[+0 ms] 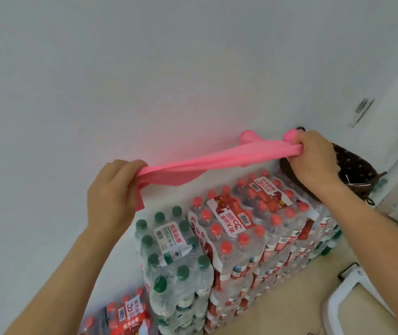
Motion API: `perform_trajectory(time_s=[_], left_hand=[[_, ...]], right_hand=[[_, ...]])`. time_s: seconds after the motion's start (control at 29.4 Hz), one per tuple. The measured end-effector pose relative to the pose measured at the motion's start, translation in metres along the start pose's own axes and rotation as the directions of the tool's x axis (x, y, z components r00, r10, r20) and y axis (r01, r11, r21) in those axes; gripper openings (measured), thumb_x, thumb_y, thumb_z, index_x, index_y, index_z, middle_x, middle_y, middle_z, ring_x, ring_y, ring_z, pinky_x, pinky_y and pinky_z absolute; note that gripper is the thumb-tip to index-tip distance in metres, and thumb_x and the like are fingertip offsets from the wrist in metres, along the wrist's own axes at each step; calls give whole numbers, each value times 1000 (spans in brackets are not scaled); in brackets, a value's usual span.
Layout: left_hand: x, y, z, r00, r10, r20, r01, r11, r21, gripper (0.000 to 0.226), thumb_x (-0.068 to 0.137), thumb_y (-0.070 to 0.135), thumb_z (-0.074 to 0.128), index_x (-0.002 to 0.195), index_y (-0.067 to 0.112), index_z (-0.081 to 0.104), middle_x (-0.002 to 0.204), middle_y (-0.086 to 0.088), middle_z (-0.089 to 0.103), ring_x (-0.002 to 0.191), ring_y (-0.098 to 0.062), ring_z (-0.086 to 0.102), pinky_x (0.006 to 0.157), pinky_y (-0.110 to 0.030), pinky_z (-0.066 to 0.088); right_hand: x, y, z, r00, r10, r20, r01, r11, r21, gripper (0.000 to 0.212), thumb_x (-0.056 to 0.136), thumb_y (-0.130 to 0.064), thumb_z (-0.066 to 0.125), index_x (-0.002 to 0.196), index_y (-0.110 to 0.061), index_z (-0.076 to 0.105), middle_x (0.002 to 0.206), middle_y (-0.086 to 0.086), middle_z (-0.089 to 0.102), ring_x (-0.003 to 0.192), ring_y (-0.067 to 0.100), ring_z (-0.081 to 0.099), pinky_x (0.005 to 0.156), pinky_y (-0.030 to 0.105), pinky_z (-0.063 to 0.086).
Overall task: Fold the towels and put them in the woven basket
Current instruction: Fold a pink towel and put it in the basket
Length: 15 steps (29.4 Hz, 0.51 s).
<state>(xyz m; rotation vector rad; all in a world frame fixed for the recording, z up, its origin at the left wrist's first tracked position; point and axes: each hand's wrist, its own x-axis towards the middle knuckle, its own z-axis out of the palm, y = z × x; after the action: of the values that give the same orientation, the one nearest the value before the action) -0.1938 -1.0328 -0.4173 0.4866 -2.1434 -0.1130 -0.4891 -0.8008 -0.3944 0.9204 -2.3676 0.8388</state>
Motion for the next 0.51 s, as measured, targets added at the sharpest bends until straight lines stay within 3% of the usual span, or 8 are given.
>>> perform_trajectory(time_s=[0.07,0.17,0.27,0.34,0.44,0.51], left_hand=[[-38,-7,26,961,111,253,-116,993,4,32,82,20,48,105,14,69,94,-6,66,82,-25,60,63,-30,48],[-95,-12,63,739,151,657,-146,987,-62,29,78,19,70,106,26,69,98,1,64,81,-20,64,57,-27,53],[-134,-20,91,541,101,835,-28,994,-101,29,89,21,59,116,30,64,111,6,55,94,-14,58,75,-26,51],[-143,-24,100,439,72,896,97,987,-127,30,86,25,57,114,30,65,112,8,56,100,-10,56,87,-22,46],[-143,-23,101,424,-26,905,401,902,-162,14,87,38,61,83,26,68,78,12,61,68,-5,54,69,-21,46],[-143,-22,106,491,-240,838,584,804,-112,18,90,32,61,72,28,65,63,12,62,57,-4,51,63,-27,45]], right_hand=[[-23,27,35,991,47,126,-41,998,-51,8,71,3,55,68,-5,55,73,12,53,69,32,50,56,37,40],[-70,67,89,902,190,389,-144,979,-143,21,66,5,56,70,-15,50,83,10,52,74,30,50,62,30,36],[-107,90,123,771,300,562,-259,953,-155,22,72,3,58,87,-12,62,93,8,56,85,29,57,74,30,43],[-121,96,131,739,374,560,-375,919,-119,15,78,-2,59,90,-10,65,90,7,62,85,28,60,77,32,47],[-130,100,134,747,469,471,-517,856,-32,6,85,-9,61,87,-10,65,84,5,63,80,26,59,73,31,42],[-131,104,140,727,572,380,-626,780,22,13,85,-18,66,92,-9,61,91,8,63,84,27,59,73,32,41]])
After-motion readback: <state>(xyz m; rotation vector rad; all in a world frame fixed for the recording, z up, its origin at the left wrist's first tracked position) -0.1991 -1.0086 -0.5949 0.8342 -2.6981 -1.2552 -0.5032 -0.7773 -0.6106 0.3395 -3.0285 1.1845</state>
